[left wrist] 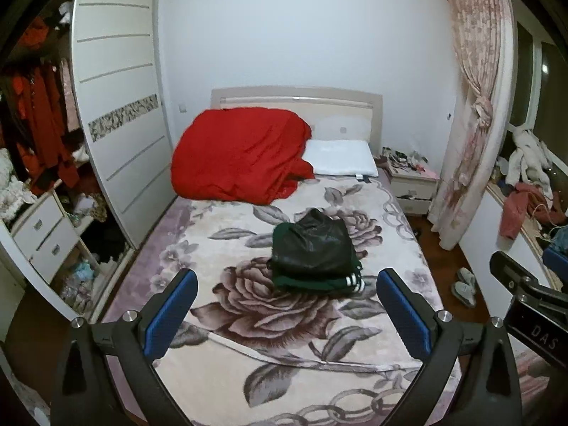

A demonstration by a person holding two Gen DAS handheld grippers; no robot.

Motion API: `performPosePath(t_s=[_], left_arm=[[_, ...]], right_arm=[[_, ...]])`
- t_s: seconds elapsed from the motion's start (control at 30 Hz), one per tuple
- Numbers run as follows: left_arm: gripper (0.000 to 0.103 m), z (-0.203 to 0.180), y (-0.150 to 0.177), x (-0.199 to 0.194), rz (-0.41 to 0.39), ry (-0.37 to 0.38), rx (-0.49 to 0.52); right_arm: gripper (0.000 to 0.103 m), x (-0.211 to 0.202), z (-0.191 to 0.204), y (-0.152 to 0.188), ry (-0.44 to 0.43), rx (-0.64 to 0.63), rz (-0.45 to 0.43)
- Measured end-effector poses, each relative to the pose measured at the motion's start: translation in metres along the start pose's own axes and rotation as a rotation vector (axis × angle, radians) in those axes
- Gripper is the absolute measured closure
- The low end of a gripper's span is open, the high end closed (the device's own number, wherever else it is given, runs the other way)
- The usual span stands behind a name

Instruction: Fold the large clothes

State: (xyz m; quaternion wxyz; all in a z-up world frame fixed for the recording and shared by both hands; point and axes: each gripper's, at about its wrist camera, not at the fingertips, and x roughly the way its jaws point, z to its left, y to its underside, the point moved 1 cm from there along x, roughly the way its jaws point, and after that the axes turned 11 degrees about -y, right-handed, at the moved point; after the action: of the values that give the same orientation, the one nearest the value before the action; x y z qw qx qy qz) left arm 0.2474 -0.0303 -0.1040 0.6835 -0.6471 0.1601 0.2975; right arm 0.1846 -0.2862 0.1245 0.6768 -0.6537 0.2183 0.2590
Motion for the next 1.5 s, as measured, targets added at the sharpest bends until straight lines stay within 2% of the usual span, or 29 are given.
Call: performPosePath(t_s=[0.23, 0.57, 1.5], left_arm=[[0.0, 0.007, 0.001, -0.008, -0.029, -0.025, -0.024], [0.0, 0.011, 0.007, -0.014, -0.024, -0.043, -0.032], [0.0, 0.014, 0.001, -0.021, -0.034, -0.043, -0.031]], right_arm=[[0.006, -0.007, 0.002, -0.003, -0.01, -0.019, -0.015], [0.005, -0.011, 0.012, -0.008, -0.031, -0.043, -0.03], [0.004, -0.016, 0.016, 0.0, -0.029, -0.033, -0.047]])
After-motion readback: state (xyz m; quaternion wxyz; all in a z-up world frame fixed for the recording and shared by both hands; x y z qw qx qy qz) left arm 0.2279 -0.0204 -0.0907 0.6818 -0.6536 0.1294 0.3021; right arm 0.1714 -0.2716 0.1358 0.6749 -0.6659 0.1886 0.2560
